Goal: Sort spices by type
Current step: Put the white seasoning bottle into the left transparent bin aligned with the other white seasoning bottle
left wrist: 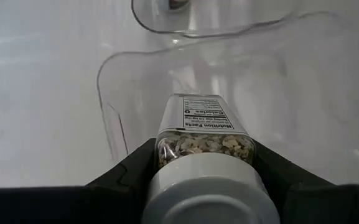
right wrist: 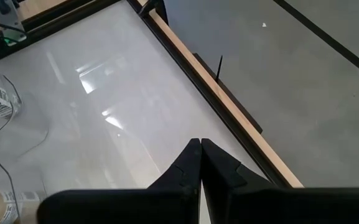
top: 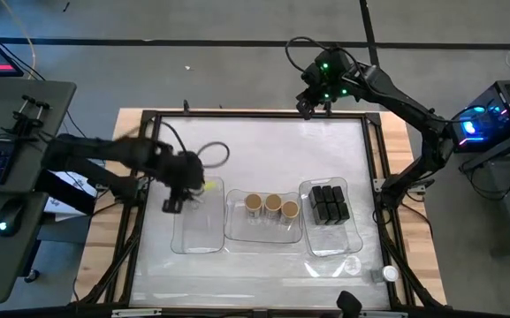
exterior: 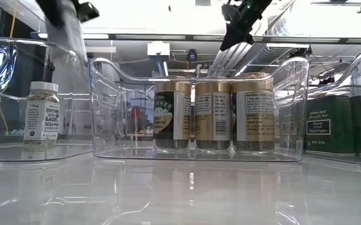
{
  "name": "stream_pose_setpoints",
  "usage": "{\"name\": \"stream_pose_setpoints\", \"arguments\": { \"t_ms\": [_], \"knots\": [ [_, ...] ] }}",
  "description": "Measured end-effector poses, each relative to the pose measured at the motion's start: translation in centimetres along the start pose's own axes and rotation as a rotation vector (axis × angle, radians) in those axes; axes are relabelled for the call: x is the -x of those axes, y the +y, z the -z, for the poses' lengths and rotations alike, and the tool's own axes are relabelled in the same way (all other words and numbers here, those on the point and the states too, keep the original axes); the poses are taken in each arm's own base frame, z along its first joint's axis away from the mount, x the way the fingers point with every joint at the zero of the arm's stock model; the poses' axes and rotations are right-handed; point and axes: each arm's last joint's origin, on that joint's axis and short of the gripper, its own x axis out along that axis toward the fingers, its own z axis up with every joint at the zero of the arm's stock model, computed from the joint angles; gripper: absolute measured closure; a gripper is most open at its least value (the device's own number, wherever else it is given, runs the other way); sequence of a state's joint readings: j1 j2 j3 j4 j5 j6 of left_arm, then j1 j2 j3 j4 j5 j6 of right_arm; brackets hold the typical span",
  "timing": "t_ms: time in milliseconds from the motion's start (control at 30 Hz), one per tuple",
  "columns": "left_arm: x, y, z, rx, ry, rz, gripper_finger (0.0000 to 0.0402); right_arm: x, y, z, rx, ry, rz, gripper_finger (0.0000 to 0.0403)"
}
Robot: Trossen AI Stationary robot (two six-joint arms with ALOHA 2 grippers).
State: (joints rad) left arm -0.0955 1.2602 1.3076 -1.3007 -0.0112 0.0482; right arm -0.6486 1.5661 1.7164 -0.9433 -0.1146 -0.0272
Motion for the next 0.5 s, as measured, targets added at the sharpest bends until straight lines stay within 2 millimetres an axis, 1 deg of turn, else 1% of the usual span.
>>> {"name": "stream_pose_setpoints", "arguments": {
  "t_ms": [100, 200, 267, 333, 400, 500],
  "knots": [
    [-3.1, -0.8, -0.4, -0.013, -0.061, -0.022, 0.0239, 0.0, 0.0, -0.1, 0.001, -0.007, 0.000, 0.0402],
    [-5.5, -0.8, -1.2, -0.003, -0.129, -0.022, 0.0239, 0.0, 0.0, -0.1, 0.000, -0.008, -0.001, 0.0402],
    [-6.8, -0.7, -0.8, 0.001, -0.063, -0.027, 0.0239, 0.0, 0.0, -0.1, -0.005, -0.006, -0.001, 0.0402],
    [-8.1, -0.5, 0.3, -0.005, 0.083, -0.033, 0.0239, 0.0, 0.0, -0.1, -0.017, -0.005, -0.002, 0.0402],
    [-9.0, -0.3, 1.0, -0.013, 0.208, -0.031, 0.0239, 0.0, 0.0, -0.1, -0.021, -0.005, -0.002, 0.0402],
    [-9.8, 0.0, 1.2, -0.043, 0.263, -0.018, 0.0239, 0.0, 0.0, -0.1, -0.021, -0.005, -0.002, 0.0402]
  ]
}}
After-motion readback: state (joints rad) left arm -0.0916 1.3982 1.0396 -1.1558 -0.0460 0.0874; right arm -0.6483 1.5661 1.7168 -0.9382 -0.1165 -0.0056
